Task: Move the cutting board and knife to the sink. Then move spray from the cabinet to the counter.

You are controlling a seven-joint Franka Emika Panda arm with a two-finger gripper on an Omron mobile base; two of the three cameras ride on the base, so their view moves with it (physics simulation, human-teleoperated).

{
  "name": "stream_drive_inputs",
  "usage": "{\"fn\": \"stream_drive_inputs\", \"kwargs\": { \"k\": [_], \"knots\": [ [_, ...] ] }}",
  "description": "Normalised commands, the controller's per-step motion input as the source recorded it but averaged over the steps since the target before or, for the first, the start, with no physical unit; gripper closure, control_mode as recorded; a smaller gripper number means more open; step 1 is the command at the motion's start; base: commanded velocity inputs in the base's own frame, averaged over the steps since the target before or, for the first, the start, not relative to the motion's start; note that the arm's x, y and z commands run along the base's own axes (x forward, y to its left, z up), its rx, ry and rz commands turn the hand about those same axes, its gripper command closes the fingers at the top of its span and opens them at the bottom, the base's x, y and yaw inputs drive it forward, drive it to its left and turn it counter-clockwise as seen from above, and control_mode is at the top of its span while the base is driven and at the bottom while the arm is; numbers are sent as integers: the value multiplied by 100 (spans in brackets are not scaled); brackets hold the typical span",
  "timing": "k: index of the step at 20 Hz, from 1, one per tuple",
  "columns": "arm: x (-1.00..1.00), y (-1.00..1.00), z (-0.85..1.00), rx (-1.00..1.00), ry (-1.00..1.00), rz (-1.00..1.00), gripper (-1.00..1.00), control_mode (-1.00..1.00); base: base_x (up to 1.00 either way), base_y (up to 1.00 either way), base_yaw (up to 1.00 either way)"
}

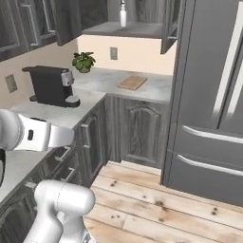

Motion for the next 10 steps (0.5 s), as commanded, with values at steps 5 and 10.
{"fn": "stream_drive_inputs", "kwargs": {
  "k": [5, 10],
  "knots": [
    [0, 0, 0, 0, 0, 0, -100, 100, 100, 0, -8],
    [0, 0, 0, 0, 0, 0, -100, 100, 100, 9, -10]
  ]
}}
